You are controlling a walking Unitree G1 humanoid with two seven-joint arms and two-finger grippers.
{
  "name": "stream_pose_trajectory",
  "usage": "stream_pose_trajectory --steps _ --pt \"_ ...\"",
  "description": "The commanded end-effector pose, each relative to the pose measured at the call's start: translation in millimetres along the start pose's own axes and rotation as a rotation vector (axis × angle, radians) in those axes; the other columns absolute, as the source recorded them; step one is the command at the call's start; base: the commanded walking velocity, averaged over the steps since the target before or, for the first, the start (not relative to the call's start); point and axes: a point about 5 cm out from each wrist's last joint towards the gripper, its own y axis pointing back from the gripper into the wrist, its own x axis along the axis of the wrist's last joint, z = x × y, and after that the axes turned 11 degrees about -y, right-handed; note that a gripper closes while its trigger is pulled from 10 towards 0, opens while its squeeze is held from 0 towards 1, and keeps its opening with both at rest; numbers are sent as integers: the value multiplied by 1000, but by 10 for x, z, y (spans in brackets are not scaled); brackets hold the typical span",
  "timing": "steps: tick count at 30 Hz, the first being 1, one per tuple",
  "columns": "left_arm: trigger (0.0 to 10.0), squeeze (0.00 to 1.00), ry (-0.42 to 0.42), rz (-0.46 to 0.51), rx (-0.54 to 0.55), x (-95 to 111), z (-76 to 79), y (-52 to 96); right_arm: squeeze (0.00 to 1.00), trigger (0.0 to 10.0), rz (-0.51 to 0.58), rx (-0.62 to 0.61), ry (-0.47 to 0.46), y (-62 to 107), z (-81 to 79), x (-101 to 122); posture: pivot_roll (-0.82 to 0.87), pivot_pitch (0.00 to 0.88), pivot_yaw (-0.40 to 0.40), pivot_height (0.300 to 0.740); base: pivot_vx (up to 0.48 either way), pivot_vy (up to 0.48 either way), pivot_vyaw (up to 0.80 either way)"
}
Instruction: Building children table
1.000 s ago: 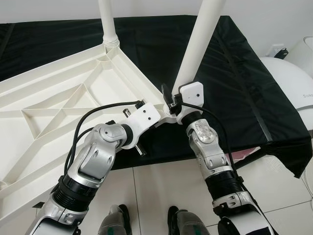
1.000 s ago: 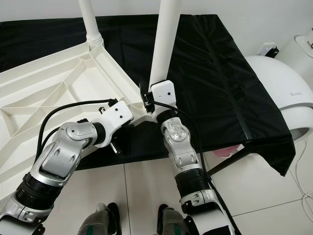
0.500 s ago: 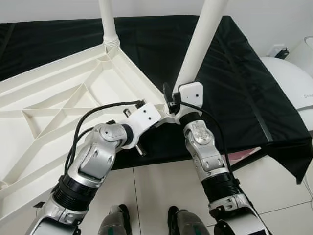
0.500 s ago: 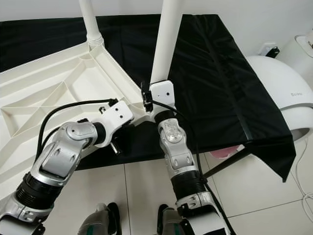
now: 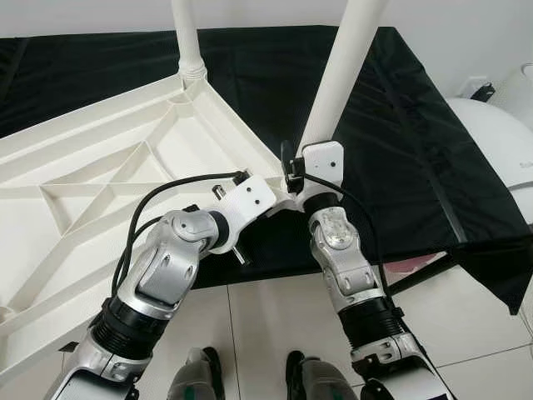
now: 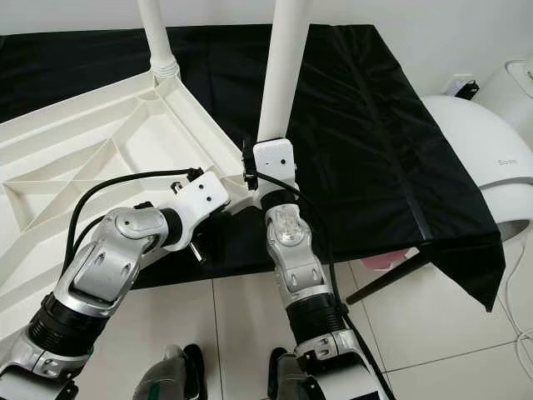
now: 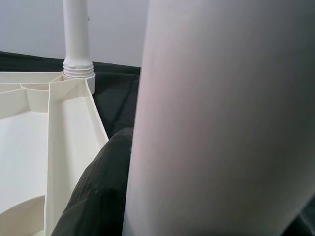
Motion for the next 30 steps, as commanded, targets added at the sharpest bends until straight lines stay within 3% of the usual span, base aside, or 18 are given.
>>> stream_pose_trajectory --steps 1,30 --pt "10000 0 -33 30 53 102 -19 24 0 10000 -78 -126 42 69 258 -169 -76 197 -44 740 0 0 0" --pt "10000 0 -29 32 58 108 -19 23 0 10000 -61 -171 55 52 232 -131 -75 198 -47 740 0 0 0"
